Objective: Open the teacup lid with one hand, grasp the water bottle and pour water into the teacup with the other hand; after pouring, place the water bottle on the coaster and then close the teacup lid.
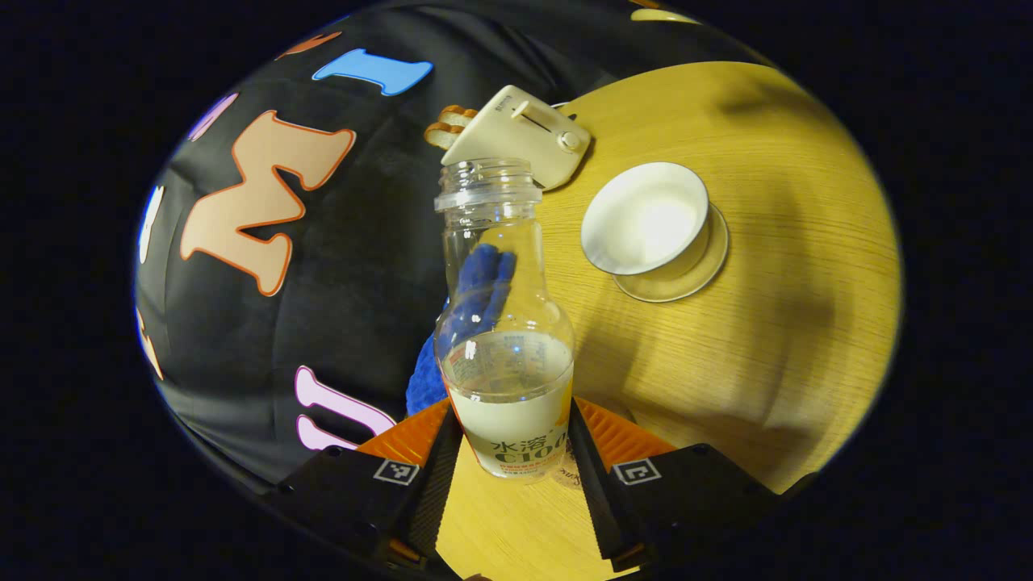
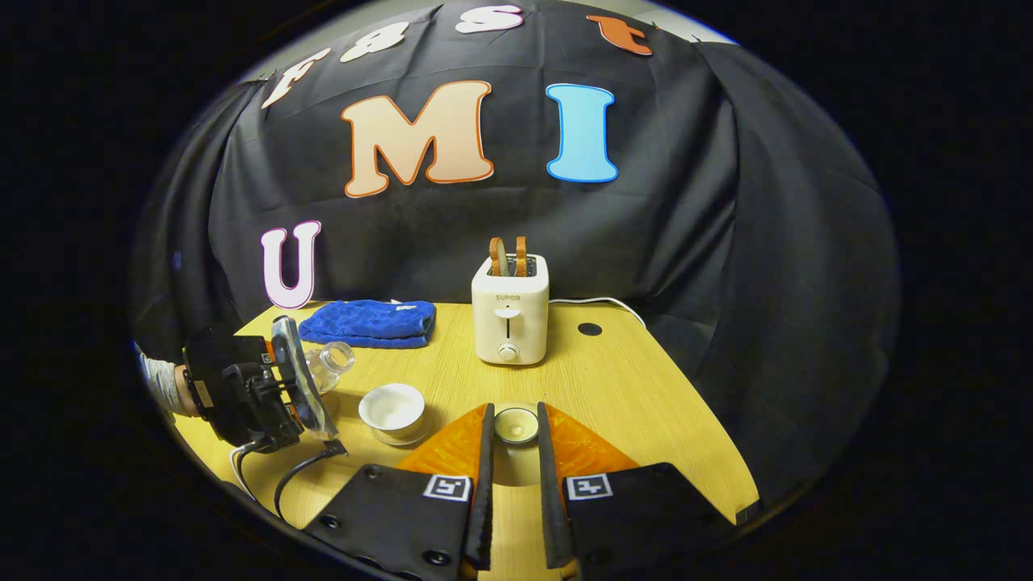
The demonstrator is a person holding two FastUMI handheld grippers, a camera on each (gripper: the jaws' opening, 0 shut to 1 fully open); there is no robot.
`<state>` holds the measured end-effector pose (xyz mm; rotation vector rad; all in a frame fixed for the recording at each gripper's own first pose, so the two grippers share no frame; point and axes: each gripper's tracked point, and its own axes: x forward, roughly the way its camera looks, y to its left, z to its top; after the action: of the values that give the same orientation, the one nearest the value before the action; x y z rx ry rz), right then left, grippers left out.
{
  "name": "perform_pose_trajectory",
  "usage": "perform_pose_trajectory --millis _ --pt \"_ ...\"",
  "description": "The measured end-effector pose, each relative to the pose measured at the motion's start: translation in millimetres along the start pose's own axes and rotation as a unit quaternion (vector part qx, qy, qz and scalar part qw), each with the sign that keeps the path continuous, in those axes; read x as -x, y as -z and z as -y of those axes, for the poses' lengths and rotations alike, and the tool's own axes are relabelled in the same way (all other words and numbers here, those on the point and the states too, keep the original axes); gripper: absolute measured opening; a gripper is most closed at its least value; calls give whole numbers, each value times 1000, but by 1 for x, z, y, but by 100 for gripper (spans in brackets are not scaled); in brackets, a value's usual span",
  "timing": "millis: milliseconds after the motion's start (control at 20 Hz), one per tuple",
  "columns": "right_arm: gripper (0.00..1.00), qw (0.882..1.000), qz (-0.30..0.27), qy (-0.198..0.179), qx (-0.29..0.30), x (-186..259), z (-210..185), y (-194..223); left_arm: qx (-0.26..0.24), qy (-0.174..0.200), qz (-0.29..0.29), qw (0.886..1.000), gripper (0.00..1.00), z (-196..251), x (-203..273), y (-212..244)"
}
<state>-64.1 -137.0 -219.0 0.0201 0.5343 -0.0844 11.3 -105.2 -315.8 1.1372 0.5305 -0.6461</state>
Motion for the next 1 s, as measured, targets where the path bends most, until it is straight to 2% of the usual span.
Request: perform_pose_trajectory --millis 500,1000 --pt "29 1000 -5 -4 -24 -13 12 7 -124 13 -50 991 71 -9 -1 7" --pt "29 999 -14 3 -51 -17 29 19 -221 36 -88 970 71 -14 -9 5"
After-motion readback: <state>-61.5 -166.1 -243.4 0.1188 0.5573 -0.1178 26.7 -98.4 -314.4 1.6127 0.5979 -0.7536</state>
